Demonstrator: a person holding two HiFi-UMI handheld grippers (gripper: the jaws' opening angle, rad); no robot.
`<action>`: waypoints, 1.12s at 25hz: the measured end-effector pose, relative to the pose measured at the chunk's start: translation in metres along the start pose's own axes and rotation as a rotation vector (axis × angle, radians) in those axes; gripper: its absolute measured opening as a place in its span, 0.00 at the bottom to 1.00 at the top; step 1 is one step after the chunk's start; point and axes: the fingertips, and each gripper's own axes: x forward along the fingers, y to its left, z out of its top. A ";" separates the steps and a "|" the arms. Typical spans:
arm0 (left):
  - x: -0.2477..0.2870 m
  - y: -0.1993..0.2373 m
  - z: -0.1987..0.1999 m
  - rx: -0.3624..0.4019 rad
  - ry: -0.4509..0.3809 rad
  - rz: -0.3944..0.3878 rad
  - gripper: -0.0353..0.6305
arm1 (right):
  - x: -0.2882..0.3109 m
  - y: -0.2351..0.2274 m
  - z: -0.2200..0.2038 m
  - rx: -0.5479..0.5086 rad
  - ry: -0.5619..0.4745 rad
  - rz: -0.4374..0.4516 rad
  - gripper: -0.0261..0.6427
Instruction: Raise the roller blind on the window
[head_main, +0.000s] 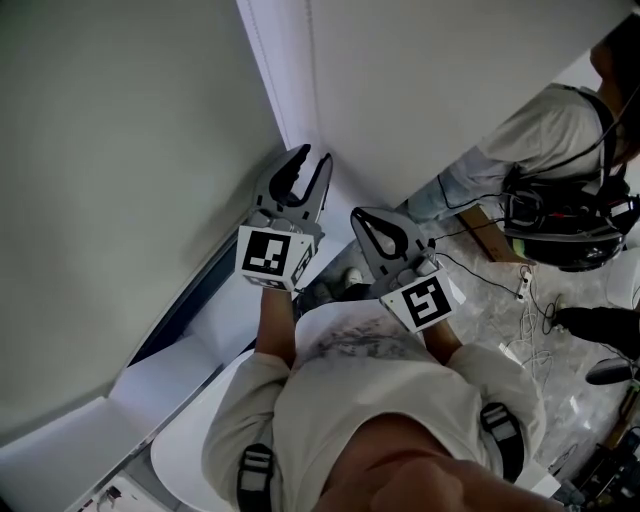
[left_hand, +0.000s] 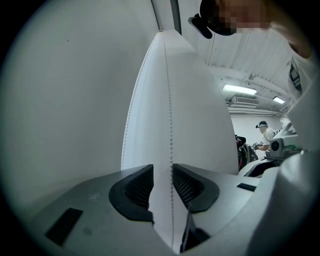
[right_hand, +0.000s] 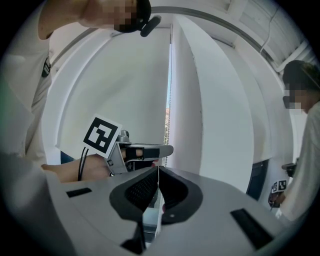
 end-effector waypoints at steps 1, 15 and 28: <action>-0.003 0.000 -0.002 -0.003 -0.004 -0.008 0.24 | 0.000 0.003 -0.002 -0.002 0.000 -0.004 0.13; 0.026 -0.015 -0.016 -0.008 0.040 -0.084 0.07 | 0.005 -0.030 -0.003 0.026 0.006 0.004 0.13; -0.016 -0.006 -0.029 -0.051 0.092 -0.066 0.07 | 0.028 -0.005 0.041 0.016 -0.043 0.118 0.13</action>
